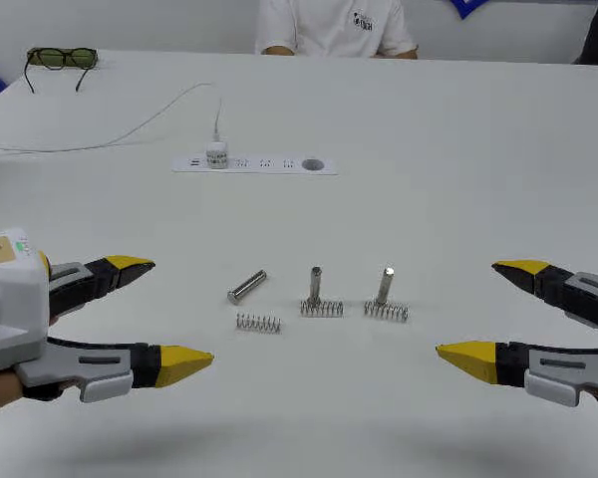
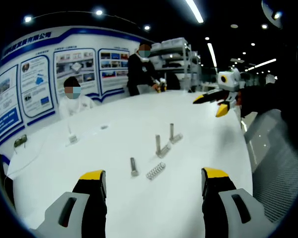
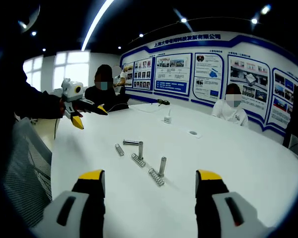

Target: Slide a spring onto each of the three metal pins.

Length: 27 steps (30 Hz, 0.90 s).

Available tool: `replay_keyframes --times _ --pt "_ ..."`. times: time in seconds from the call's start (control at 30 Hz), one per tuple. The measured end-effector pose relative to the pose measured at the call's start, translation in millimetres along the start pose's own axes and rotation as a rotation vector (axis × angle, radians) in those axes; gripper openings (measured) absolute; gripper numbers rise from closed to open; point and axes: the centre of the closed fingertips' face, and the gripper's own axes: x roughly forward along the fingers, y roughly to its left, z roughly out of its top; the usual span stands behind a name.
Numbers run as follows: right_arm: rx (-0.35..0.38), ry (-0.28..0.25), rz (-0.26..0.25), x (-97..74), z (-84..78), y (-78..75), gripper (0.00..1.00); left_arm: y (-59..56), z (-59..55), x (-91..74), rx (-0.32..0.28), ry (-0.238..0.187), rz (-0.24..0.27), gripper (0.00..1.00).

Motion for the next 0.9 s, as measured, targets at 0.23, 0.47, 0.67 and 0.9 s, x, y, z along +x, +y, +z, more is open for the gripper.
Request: replay_keyframes --times 0.23,0.47,0.67,0.9 --pt "0.002 -0.007 -0.003 -0.3 1.7 -0.2 0.75 6.5 4.3 -0.1 0.0 0.001 0.007 0.78" --pt "0.006 -0.007 -0.001 -0.2 0.8 0.5 0.75 11.7 9.4 1.8 0.01 0.007 0.011 0.76" --pt "0.006 -0.003 0.001 0.1 -1.1 0.3 0.75 16.1 11.7 10.4 0.018 0.025 0.006 0.73" --pt "0.015 -0.007 -0.003 -0.9 -1.1 -1.5 0.75 24.9 16.8 27.7 0.032 0.065 -0.012 0.69"
